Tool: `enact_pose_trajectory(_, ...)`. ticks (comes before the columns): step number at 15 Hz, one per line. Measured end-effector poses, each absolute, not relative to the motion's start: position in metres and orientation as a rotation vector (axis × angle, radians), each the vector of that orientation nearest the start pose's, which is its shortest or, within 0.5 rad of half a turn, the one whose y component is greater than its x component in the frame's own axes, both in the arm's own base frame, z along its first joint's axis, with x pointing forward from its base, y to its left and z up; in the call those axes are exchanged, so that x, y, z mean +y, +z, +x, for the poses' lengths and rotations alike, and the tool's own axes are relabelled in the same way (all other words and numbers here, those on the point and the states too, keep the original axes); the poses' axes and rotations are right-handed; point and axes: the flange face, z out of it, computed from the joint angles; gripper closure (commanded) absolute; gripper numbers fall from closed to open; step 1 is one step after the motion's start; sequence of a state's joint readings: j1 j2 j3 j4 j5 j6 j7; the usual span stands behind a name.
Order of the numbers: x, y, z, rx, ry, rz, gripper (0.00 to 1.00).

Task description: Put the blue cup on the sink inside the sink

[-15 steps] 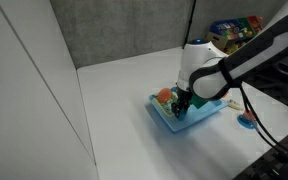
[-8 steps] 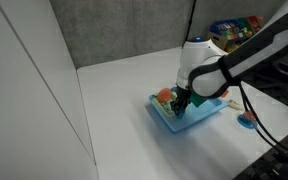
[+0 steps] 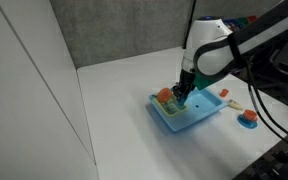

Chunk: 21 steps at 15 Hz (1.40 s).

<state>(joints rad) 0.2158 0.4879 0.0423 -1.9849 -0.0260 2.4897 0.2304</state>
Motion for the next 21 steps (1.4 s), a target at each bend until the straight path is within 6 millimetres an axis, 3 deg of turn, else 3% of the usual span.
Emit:
enact_pose_trajectory(6,0.099,0.229,0.614,0.098,0.014,-3.113,0.82)
enact_pose_trajectory(11,0.056,0.224,0.627,0.202,0.014,-3.112,0.82)
enact_pose_trajectory(16,0.041,0.203,0.633,0.24,0.044,-3.116,0.84)
enact_pose_trajectory(17,0.04,0.2,0.633,0.242,0.05,-3.114,0.59)
enact_pose_trajectory(21,0.039,0.197,0.634,0.212,0.058,-3.094,0.59)
